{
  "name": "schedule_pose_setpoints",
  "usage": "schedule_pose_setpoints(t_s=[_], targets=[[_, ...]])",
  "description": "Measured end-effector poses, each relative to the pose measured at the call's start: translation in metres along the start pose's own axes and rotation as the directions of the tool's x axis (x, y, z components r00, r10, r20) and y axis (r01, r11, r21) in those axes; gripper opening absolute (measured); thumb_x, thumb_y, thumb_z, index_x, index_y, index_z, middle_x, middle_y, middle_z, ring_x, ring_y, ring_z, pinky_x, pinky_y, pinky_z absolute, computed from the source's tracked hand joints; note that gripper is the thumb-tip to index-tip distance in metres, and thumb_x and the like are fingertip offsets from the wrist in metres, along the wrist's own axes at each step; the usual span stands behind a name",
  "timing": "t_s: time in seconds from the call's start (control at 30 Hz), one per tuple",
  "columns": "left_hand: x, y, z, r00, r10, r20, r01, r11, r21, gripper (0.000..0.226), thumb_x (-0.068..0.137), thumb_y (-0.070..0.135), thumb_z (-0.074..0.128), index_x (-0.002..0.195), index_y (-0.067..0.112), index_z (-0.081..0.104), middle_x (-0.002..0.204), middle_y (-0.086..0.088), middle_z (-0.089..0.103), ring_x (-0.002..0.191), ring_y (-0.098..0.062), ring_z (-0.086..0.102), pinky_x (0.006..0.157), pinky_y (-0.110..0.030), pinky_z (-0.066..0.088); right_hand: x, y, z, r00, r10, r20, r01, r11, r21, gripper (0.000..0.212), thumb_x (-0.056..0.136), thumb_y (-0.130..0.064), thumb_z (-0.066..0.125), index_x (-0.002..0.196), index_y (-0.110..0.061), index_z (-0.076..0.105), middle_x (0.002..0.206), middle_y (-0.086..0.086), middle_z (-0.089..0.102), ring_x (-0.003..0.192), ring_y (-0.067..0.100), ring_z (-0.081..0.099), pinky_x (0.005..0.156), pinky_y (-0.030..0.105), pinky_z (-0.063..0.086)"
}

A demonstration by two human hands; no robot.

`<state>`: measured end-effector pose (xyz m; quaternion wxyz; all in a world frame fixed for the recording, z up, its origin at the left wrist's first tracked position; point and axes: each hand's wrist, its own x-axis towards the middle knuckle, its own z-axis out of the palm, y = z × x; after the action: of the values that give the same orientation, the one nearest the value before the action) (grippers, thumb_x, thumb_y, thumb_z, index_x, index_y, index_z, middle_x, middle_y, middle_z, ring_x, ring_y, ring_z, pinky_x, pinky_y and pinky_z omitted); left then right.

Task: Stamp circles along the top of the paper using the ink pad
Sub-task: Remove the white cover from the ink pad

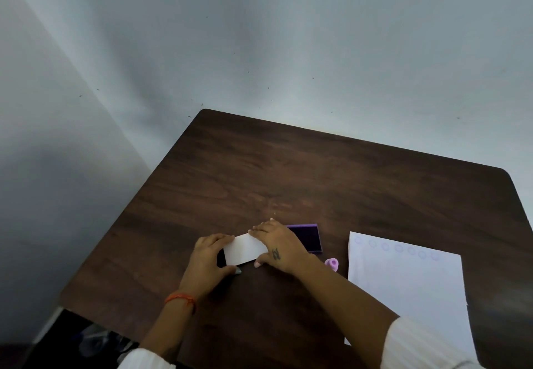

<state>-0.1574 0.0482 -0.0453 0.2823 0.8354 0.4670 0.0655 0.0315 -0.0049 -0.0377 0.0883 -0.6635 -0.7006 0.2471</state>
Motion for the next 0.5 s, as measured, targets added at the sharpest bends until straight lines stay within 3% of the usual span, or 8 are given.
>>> schedule_pose_setpoints(t_s=[0.3,0.4,0.5], targets=[[0.001,0.004,-0.001,1.000,-0.010,0.028,0.010,1.000,0.003,0.079,0.063,0.034,0.080,0.132,0.025,0.042,0.140,0.001,0.041,0.128,-0.020,0.028,0.107,-0.035,0.028,-0.008,0.001,0.004,1.000,-0.026,-0.004,0.026,1.000,0.004,0.075,0.081,-0.029,0.065,0.141,-0.018,0.021,0.154,0.006,0.022,0.142,0.021,0.013,0.115,0.033,0.006],[0.003,0.018,-0.003,0.999,0.033,-0.034,-0.035,0.998,-0.057,0.080,0.067,0.032,0.078,0.134,0.026,0.037,0.145,0.001,0.037,0.132,-0.020,0.027,0.110,-0.041,0.026,-0.014,0.001,-0.005,0.989,-0.048,-0.139,0.057,0.997,0.056,0.074,0.081,-0.029,0.064,0.141,-0.022,0.021,0.154,0.004,0.022,0.142,0.019,0.013,0.116,0.036,0.009],[0.007,0.045,-0.004,0.985,0.119,-0.123,-0.134,0.984,-0.120,0.077,0.069,0.031,0.076,0.135,0.027,0.036,0.146,0.003,0.035,0.133,-0.015,0.027,0.109,-0.035,0.025,-0.026,0.002,-0.022,0.953,-0.026,-0.303,0.074,0.986,0.149,0.072,0.080,-0.033,0.065,0.140,-0.024,0.026,0.152,0.003,0.026,0.141,0.020,0.018,0.115,0.038,0.016]])
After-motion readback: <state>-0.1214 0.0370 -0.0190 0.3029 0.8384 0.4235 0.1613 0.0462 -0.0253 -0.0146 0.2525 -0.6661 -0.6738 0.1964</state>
